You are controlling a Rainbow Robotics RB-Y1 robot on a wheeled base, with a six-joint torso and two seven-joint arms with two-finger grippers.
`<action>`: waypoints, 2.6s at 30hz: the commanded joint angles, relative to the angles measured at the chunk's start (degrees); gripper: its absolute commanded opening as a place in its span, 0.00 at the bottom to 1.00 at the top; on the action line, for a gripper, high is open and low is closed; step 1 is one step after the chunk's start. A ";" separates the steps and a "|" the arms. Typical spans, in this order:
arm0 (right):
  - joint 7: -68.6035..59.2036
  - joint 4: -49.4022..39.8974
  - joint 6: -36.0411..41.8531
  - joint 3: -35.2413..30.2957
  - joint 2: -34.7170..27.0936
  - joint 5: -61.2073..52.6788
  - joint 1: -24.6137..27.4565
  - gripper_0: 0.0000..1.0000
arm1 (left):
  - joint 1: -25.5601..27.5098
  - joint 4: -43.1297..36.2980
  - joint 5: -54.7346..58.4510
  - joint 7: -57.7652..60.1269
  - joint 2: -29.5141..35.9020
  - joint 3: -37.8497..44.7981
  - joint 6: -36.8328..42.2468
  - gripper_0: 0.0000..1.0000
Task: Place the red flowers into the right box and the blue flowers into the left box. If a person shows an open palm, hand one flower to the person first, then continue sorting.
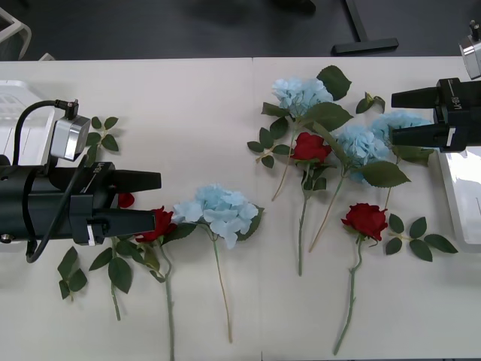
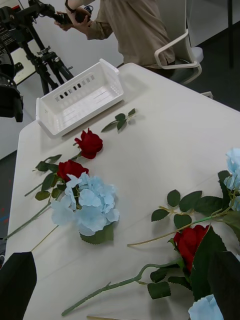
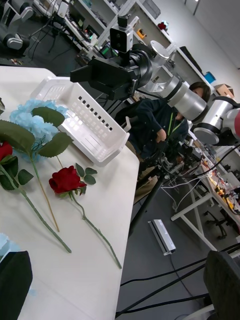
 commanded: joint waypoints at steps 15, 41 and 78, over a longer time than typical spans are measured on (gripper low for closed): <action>-0.37 0.23 -0.75 -0.89 -5.34 9.88 5.35 1.00 | -1.84 -0.31 0.79 -3.67 -0.60 1.62 0.67 1.00; -53.95 -0.03 -1.72 -0.80 9.25 59.27 1.48 1.00 | 0.53 0.93 -39.47 22.92 3.01 12.43 9.99 1.00; -60.36 12.45 -6.64 3.86 19.71 78.96 -7.92 0.00 | -13.09 19.47 -84.12 60.19 -9.03 -11.03 -0.82 1.00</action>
